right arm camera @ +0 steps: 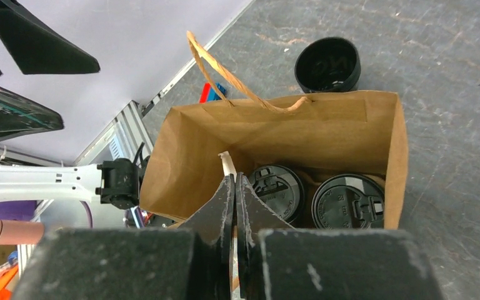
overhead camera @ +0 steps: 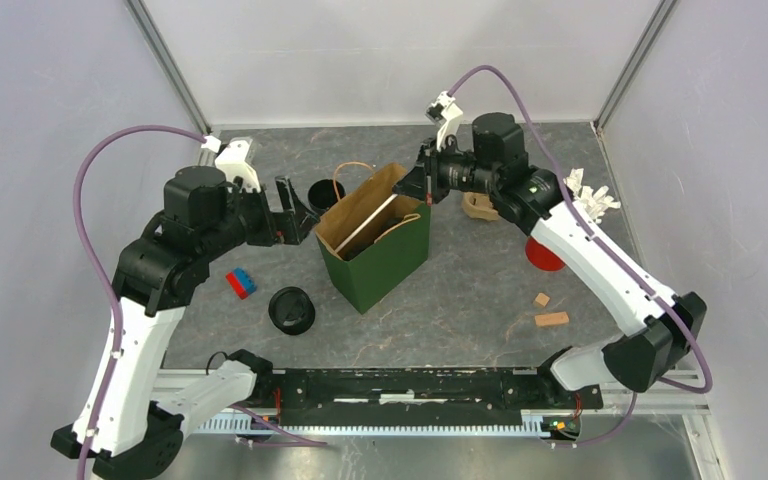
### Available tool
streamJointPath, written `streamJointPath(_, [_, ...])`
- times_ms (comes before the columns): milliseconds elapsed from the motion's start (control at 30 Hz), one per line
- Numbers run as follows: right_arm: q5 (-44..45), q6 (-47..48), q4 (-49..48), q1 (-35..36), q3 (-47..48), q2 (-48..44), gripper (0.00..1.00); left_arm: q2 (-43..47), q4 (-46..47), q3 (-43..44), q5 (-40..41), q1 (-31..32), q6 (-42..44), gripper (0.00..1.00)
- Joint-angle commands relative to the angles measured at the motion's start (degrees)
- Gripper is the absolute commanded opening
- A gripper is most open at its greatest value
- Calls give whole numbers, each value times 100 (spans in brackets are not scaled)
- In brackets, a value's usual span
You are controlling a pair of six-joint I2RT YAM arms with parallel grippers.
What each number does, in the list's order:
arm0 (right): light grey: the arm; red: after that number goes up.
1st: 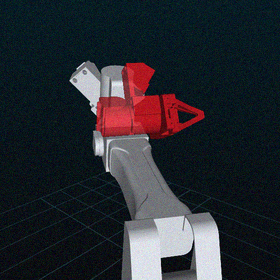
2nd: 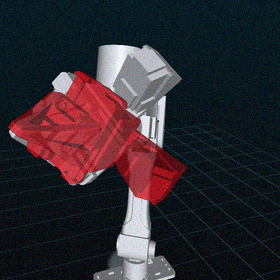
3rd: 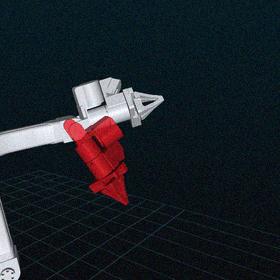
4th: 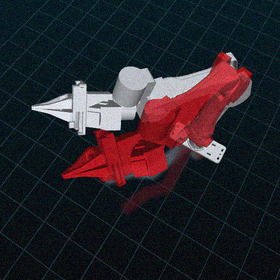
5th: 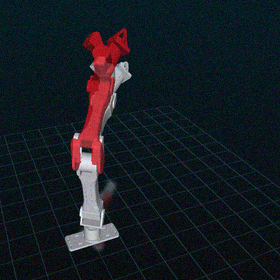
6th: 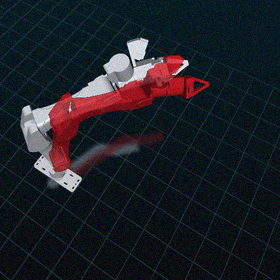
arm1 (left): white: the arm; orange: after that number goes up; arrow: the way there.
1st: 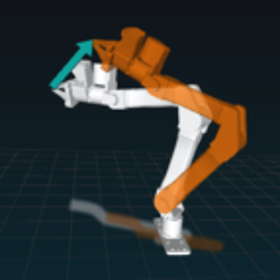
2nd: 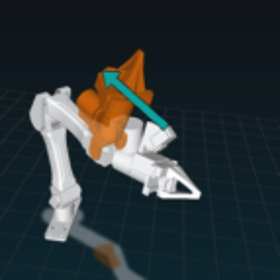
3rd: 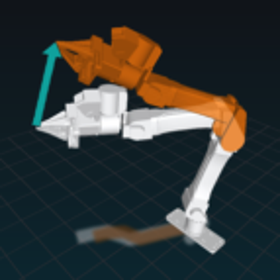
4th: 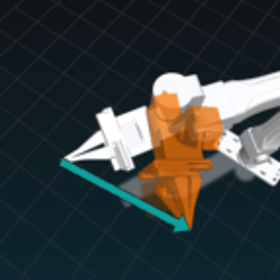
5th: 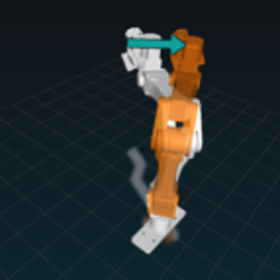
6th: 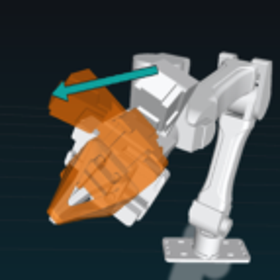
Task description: Pack the takeout coffee
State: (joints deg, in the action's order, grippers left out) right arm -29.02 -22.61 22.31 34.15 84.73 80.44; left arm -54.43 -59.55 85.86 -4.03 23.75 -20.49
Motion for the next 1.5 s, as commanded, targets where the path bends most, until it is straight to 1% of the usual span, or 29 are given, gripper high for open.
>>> streamJointPath(0, [-301,-100,-422,46,-88,182,5,79,92,-63,181,3,186,100])
streamJointPath(67, [-325,-43,-376,41,-22,311,8,85,90,-94,207,5,186,100])
streamJointPath(100, [-324,-5,-314,40,50,372,11,73,89,-89,204,0,194,100])
streamJointPath(133, [-305,75,-206,41,182,450,17,55,90,-73,193,1,210,100])
streamJointPath(200, [-171,264,137,38,562,604,25,-9,67,10,201,0,242,100])
streamJointPath(300, [159,657,791,39,1111,779,29,-90,57,62,219,3,275,100])
streamJointPath(333, [286,769,927,32,1253,800,32,-103,57,62,219,-2,281,100])
streamJointPath(367, [407,853,1076,28,1341,799,38,-123,57,62,207,-1,275,100])
streamJointPath(433, [637,987,1260,-1,1515,753,42,-146,57,54,186,-2,261,100])
streamJointPath(533, [1173,1095,1433,-60,1620,545,42,-167,57,66,162,-1,247,100])
streamJointPath(600, [1740,1136,1612,-99,1584,345,42,-166,57,73,171,3,247,100])
streamJointPath(700, [3019,1177,2110,-184,1446,18,45,-162,57,90,190,1,278,100])
streamJointPath(767, [3902,1132,2555,-321,1257,-155,45,-155,57,81,201,-1,291,100])
streamJointPath(867, [4494,1047,3178,-764,1022,-327,45,-120,57,47,200,-1,292,100])
streamJointPath(967, [4805,1116,3512,-1078,804,-463,44,-99,60,19,188,5,302,100])
streamJointPath(1167, [5159,1175,4154,-1281,294,-464,43,-97,57,-6,157,-2,393,100])
streamJointPath(1333, [5225,1163,4047,-1356,-173,-591,42,-92,57,-35,168,-2,458,100])
streamJointPath(1467, [5448,1348,3891,-1391,-388,-591,42,-114,55,-2,157,3,461,100])
